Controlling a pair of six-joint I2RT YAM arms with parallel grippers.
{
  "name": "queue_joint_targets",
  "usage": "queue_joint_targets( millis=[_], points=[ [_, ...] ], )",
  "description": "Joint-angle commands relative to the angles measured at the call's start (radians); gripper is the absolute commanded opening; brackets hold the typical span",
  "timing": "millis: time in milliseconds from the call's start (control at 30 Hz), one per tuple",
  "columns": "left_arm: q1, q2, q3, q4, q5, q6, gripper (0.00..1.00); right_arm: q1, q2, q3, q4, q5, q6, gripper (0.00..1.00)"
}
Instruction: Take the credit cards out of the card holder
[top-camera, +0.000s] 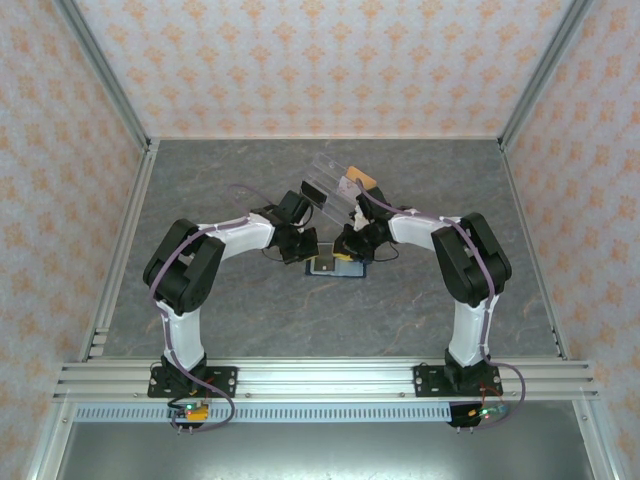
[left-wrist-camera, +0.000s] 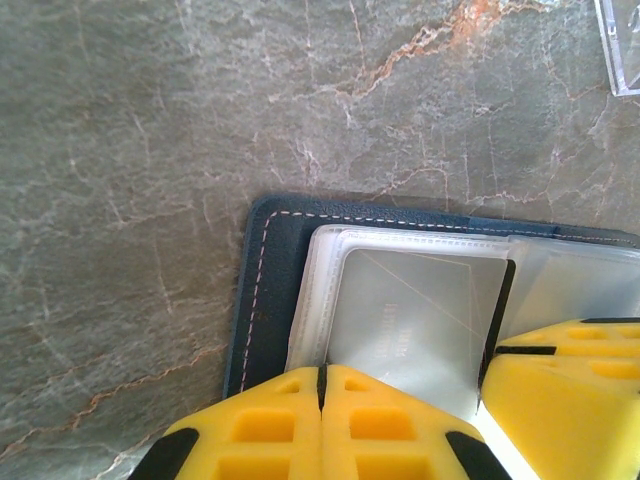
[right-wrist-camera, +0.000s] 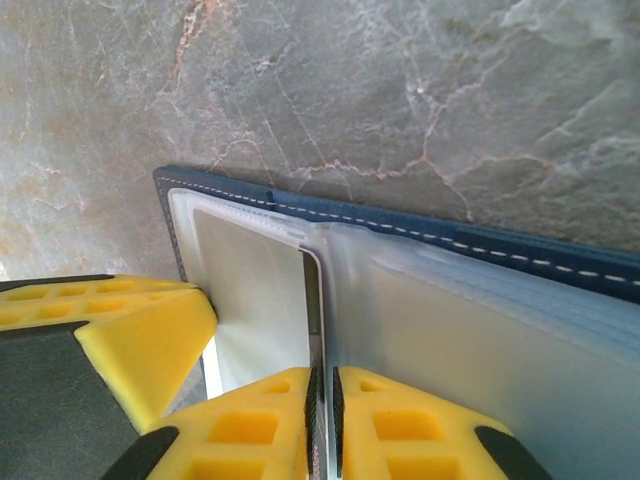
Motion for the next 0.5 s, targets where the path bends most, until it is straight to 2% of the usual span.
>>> queue_joint_targets(
  millis=[0, 300, 467],
  points=[
    [0.013, 0.063, -0.044, -0.103, -0.064, 0.026, 0.00, -0.005, 0.014, -0.005, 0.021, -0.023, 0.013, 0.15],
    [0.013, 0.063, -0.044, -0.105, -0.065, 0.026, 0.00, -0.004, 0.019, -0.003, 0.012, -0.010, 0.012, 0.15],
    [0.015, 0.062, -0.043, -0.106, -0.066, 0.026, 0.00, -0.005, -0.001, -0.006, -0.018, 0.043, 0.001, 0.09]
  ],
)
